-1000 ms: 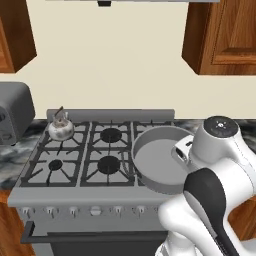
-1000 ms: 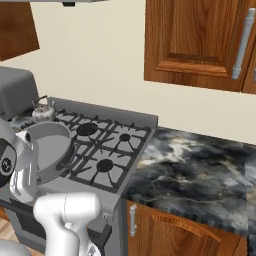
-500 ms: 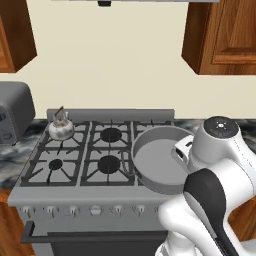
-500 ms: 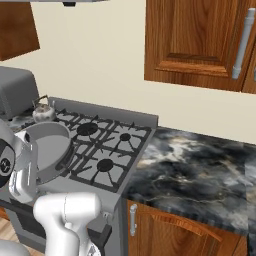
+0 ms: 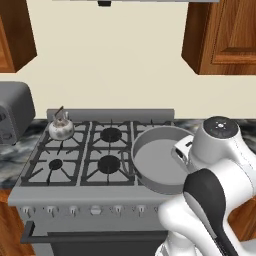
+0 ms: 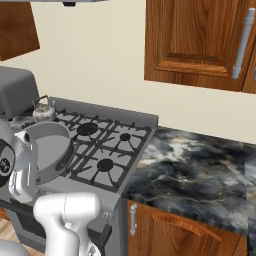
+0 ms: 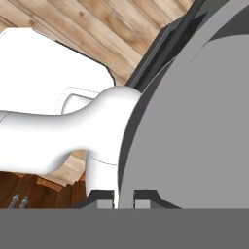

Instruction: Pick the kettle from the cabinet and place it on a stove burner. Then pick the pot from the counter and place it on another stove burner. Finally, turn both burners on.

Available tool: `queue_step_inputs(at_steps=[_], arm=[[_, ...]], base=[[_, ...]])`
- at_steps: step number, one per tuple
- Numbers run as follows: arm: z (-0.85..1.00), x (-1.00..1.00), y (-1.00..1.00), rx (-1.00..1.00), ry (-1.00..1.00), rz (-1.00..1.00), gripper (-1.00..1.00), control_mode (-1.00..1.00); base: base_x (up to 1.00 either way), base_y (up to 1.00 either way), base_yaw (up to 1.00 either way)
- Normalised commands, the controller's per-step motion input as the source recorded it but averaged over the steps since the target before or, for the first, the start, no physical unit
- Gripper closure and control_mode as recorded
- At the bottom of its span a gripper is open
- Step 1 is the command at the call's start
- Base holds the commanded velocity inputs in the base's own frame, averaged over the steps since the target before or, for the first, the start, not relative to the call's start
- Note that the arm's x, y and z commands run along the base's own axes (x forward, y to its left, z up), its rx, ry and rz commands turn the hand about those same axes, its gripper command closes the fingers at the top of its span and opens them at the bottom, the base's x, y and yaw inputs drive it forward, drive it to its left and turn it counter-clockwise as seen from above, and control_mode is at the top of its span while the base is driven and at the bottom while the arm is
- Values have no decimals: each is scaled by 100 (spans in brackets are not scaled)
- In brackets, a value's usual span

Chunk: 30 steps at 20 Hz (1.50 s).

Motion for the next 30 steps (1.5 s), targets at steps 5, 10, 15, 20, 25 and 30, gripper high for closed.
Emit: queue_step_inputs(at_steps=[5, 10, 15, 20, 25, 30], arm=[[0, 0, 0, 0, 0, 0, 100, -100], [0, 5, 0, 0, 0, 0, 100, -100], [0, 31, 36, -3, 0, 0, 100, -100], [1, 39, 60, -7, 0, 0, 100, -100], [0, 35, 49, -3, 1, 0, 100, -100], [-1, 49, 48, 0, 3, 0, 100, -100]], base=[[0, 0, 0], [0, 0, 0], [0, 0, 0], [0, 0, 0], [0, 0, 0], [0, 0, 0]])
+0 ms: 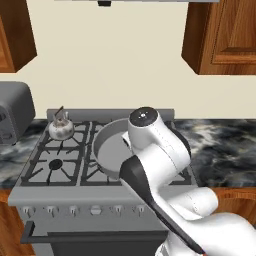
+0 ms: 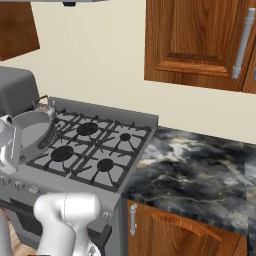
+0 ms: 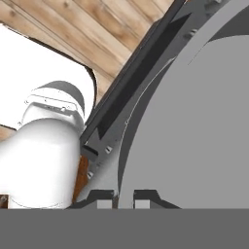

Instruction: Pick the kettle from the cabinet and place it on a stove burner. Then pick the pot from the counter and place it on another stove burner. Finally, turn both burners on.

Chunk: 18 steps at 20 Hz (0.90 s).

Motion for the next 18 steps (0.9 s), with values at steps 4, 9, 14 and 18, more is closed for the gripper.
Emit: queue_step_inputs(at_steps=[4, 9, 14, 18], arm=[[-4, 51, 51, 0, 4, 0, 100, -100], [-8, 46, 53, 0, 4, 0, 100, -100], [-11, 41, 50, 0, 4, 0, 100, -100], [-17, 34, 51, -1, 3, 0, 100, -100]], base=[[0, 0, 0], [0, 0, 0], [0, 0, 0], [0, 0, 0]])
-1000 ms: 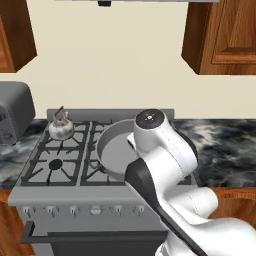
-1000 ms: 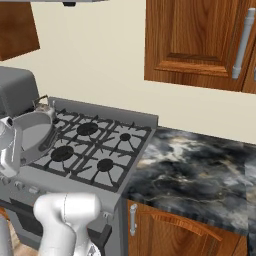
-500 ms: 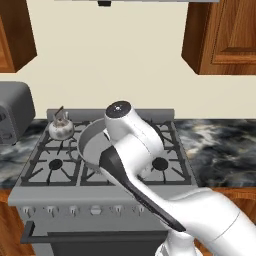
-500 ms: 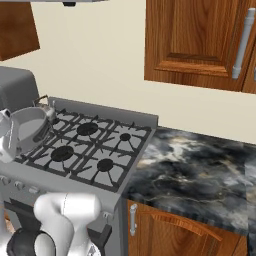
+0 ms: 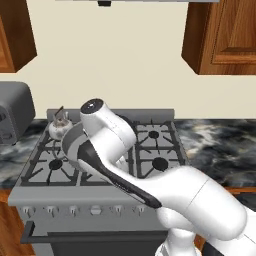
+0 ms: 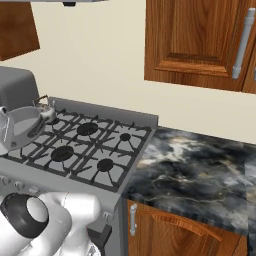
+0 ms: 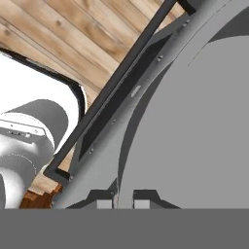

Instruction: Pick the kettle from the cabinet and place it on a stove burner. Then pick the pot from the counter and place it on another stove burner. Finally, turn both burners on.

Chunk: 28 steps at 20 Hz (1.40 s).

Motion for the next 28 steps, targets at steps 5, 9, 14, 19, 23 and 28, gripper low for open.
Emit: queue_step_inputs(at_steps=[5, 9, 14, 19, 23, 28], arm=[[-24, 29, 51, -1, 1, 1, 100, -100], [-25, 30, 44, 0, 2, 1, 100, -100], [-27, 34, 37, 0, 3, 1, 100, -100], [-30, 35, 35, 0, 3, 1, 100, -100], [-28, 33, 31, 0, 1, 1, 100, -100], [-28, 25, 29, 0, 0, 0, 100, -100]], base=[[0, 0, 0], [0, 0, 0], [0, 0, 0], [0, 0, 0], [0, 0, 0], [0, 0, 0]])
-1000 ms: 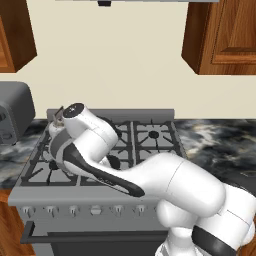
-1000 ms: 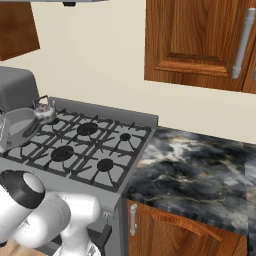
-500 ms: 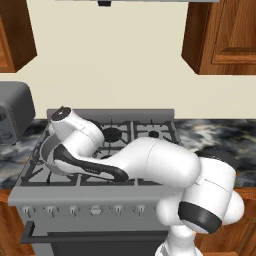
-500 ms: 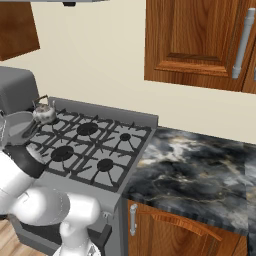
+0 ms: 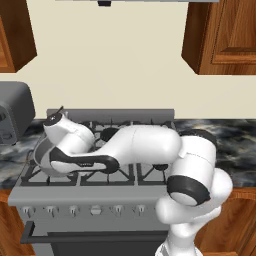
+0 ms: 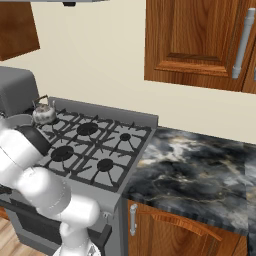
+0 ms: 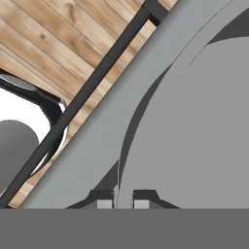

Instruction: Pick the kettle from the cabinet and place it on a stove burner. Then pick the pot from the counter and place it on another stove burner. Finally, turn both burners on.

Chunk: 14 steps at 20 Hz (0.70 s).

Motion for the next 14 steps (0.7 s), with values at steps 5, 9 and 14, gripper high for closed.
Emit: queue_step_inputs(at_steps=[5, 9, 14], arm=[[-23, 18, 21, 0, 2, 0, 100, -100], [-19, 14, 6, 0, 9, 1, 100, -100], [-24, 20, 12, 0, 11, 0, 100, -100]], base=[[0, 0, 0], [0, 0, 0], [0, 0, 0]])
